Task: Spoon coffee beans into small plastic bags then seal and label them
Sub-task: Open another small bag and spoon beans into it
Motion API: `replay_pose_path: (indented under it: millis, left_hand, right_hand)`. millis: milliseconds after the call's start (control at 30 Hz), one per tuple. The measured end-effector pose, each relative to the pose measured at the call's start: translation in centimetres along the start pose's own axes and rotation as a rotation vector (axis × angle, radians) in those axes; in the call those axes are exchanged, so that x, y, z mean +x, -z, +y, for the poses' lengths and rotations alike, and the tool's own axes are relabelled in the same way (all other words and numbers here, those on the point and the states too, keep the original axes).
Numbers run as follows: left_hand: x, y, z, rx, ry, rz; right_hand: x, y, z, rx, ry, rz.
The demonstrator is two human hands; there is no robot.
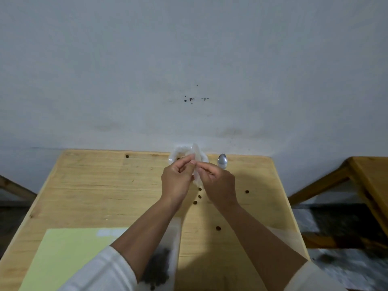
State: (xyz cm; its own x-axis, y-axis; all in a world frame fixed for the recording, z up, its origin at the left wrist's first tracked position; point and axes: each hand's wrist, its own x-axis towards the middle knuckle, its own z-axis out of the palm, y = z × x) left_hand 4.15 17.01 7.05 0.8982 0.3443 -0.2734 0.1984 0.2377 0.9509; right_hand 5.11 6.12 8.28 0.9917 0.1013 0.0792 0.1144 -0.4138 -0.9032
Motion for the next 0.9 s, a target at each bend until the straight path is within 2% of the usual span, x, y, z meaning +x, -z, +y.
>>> replay_pose_path:
  millis: [100,300,400,600,900]
  left_hand:
    - [-0.3,-1.2,-0.3,0.052,-0.025,0.034]
    - [-0.7,-2.8,-0.1,0.178,-0.121,0.125]
    - [-0.7,-3.4,-0.1,0.166,-0.122,0.154]
    - [-1.0,-3.7,-0.1,0.263,-0.168,0.152]
    - [-0.8,-2.6,-0.1,0.526,-0.315,0.176]
  right_hand:
    - [0.4,0.3,0.8,0.049,0.064,0.054]
    - [1.4,0.7,2.1,-0.031,0.292,0.159]
    - [1.4,1.0,2.1,0.044,0.213,0.151]
    - [1.6,2.1,2.5,0.125,0.066,0.017]
    - [1.6,1.4,2.2,0.089,-0.038,0.049]
